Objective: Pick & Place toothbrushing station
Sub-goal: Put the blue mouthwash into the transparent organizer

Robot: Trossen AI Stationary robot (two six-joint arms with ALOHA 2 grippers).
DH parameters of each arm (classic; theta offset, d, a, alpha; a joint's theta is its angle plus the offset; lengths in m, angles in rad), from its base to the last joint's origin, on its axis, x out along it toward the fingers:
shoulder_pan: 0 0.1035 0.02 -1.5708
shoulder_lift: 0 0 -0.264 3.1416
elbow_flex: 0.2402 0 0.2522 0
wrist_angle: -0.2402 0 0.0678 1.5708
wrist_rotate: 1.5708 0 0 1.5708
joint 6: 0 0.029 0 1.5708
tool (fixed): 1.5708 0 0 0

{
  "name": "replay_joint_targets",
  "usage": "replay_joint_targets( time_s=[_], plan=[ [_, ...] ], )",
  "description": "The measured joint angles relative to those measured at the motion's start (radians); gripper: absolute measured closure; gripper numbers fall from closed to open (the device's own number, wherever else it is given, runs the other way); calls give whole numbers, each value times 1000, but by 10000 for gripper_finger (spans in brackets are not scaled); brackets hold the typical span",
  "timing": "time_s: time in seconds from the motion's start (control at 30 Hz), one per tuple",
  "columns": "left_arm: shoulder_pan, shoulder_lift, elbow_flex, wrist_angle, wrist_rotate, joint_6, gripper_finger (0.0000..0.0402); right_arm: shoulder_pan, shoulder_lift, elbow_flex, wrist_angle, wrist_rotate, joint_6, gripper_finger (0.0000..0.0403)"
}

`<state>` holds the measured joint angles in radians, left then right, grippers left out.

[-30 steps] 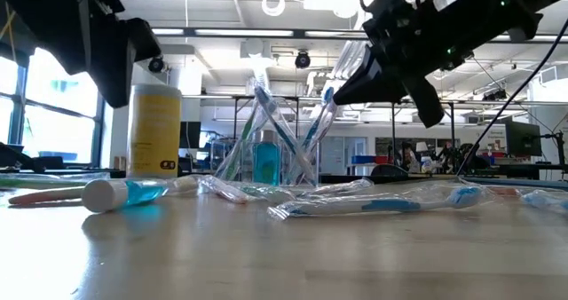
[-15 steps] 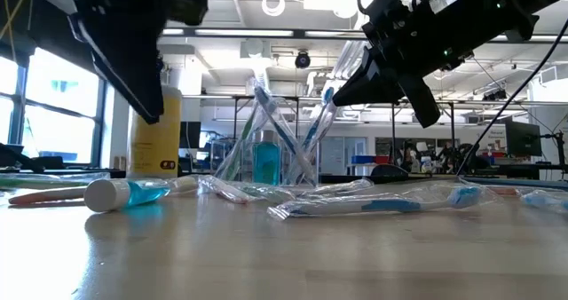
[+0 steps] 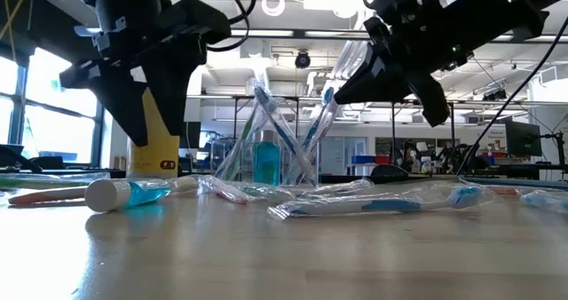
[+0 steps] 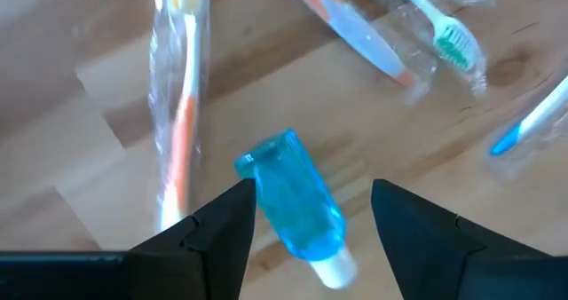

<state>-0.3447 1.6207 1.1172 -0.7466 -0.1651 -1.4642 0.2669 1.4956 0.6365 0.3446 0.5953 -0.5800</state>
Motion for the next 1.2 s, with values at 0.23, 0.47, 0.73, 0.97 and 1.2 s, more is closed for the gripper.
replay_joint_targets(
  time_s=[0.23,0.47,0.73,0.97,1.2],
  plan=[
    [-25,0,0,59,56,-119,183,52,0,0,-36,0,24,400],
    [-82,0,0,89,28,-288,183,114,0,0,-57,-3,47,400],
    [-101,53,0,60,-43,-377,183,202,0,0,-59,-3,62,400],
    [-100,157,1,115,-27,-403,183,258,0,0,-92,-2,62,400],
    [-100,190,3,112,-34,-452,183,286,0,0,-118,-3,64,400]
  ],
)
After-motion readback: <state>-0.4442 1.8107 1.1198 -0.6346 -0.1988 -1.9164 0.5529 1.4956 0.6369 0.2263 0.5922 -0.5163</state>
